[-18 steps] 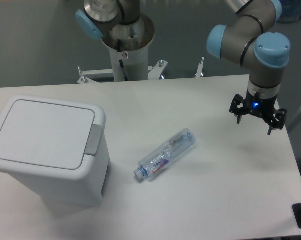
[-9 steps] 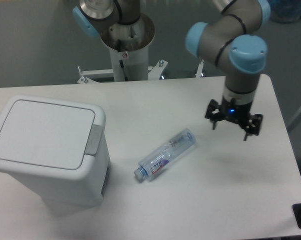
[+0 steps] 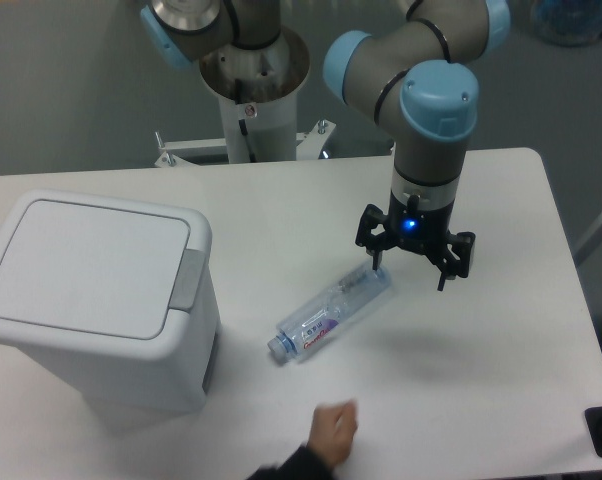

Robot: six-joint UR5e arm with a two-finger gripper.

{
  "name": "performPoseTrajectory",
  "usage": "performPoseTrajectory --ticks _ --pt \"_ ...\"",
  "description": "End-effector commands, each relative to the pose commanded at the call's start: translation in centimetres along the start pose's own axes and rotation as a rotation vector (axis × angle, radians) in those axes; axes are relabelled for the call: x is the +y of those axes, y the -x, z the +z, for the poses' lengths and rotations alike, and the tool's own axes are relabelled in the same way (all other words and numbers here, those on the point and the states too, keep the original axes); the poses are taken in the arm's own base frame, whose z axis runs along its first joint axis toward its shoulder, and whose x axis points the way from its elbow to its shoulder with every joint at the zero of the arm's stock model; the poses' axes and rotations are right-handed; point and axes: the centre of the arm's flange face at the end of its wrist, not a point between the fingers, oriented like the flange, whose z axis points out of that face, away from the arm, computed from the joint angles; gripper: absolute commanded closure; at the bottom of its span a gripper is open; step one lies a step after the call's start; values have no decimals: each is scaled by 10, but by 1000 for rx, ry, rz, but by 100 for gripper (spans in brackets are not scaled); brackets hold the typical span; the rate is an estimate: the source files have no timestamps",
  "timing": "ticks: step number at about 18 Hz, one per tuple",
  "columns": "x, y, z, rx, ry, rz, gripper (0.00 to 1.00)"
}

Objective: Open the trash can
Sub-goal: 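Lower the gripper over the trash can lid's edge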

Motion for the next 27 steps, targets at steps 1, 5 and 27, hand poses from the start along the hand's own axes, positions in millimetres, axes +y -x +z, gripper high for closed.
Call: performPoseTrajectory --ticks 1,5,27 --pt "-3 -1 -6 3 -12 -22 0" --pt "-26 0 -38 39 -142 -274 0" --pt "-116 -72 -84 196 -257 -687 0"
